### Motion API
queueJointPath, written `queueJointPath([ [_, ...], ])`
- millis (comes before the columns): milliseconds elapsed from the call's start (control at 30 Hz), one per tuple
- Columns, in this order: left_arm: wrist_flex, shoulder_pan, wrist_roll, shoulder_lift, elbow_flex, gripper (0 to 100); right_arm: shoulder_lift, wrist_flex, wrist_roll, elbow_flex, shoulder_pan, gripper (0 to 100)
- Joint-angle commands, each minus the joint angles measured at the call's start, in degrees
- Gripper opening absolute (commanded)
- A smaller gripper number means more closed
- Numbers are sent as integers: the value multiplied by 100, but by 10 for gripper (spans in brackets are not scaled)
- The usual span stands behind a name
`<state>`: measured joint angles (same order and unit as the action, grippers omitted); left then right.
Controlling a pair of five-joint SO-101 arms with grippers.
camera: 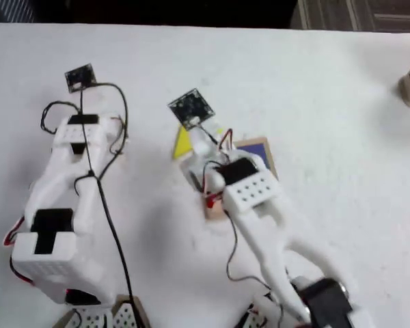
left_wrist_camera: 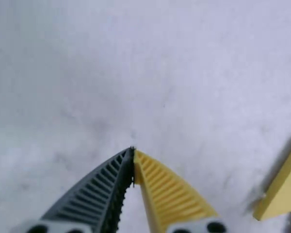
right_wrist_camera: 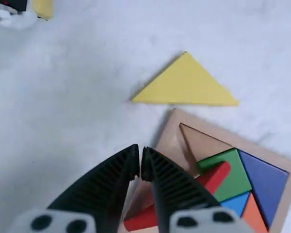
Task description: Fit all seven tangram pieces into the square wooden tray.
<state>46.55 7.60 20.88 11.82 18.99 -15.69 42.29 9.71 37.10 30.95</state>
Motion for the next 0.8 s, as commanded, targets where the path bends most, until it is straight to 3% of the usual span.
queueJointPath([
  [0, 9, 48, -114, -31, -308, 23, 277, -224, -44, -334, -251, 20],
  [300, 9, 4, -141, -4, -308, 23, 215, 725, -44, -299, -971, 20],
  [767, 44, -4, -141, -4, -255, 23, 22, 1182, -44, -290, -1754, 20],
])
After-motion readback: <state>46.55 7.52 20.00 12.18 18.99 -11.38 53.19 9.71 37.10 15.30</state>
